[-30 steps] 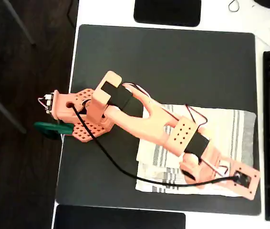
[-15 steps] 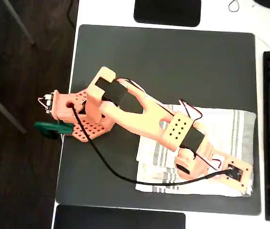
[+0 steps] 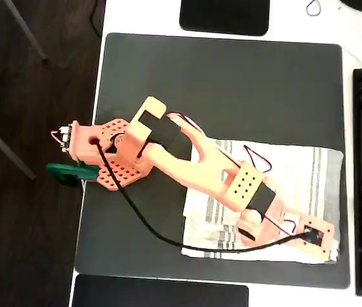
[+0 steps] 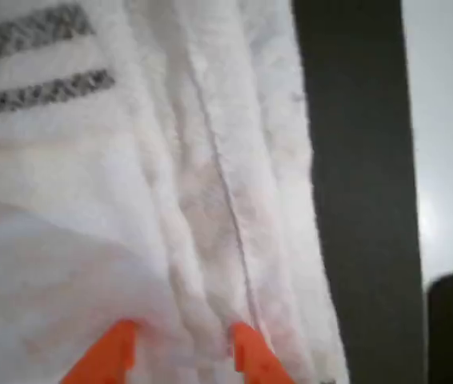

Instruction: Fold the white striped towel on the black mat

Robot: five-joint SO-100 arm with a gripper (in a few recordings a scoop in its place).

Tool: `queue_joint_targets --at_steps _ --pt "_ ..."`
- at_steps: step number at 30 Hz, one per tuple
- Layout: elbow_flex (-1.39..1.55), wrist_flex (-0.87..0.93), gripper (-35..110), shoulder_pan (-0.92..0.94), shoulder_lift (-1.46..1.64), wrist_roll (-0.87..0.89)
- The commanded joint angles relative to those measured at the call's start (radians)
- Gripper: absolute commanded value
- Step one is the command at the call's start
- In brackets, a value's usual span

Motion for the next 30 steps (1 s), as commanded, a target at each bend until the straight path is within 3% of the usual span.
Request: queue_joint_targets --at_steps 1,6,20,30 --pt "0.000 -0.021 10 -0.029 0.003 0.018" --pt "-0.012 -0.008 0 -0.069 0.008 0.072" --pt "-0.322 0.336 0 -0.017 0.092 0.052" --pt "-0.307 0.275 0 0.081 0.035 -0.061"
